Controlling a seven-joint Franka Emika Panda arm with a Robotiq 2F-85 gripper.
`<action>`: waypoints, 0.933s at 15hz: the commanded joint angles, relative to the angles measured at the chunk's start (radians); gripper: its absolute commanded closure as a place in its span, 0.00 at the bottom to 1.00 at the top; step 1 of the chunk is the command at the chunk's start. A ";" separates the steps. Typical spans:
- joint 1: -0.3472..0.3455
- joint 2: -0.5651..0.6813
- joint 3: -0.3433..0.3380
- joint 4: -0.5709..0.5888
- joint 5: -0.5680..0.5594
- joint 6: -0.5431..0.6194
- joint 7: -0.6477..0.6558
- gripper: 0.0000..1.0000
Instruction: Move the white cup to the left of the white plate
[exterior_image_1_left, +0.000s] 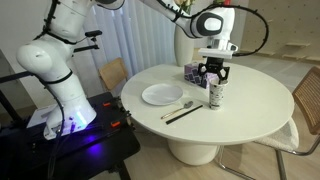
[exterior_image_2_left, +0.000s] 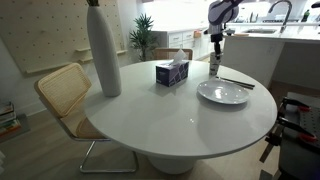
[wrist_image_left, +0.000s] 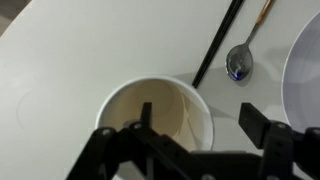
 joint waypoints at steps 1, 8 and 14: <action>-0.011 -0.018 0.015 -0.022 -0.004 0.036 0.009 0.42; -0.009 -0.020 0.014 -0.026 -0.004 0.050 0.015 0.97; -0.003 -0.037 0.008 -0.039 -0.011 0.056 0.027 1.00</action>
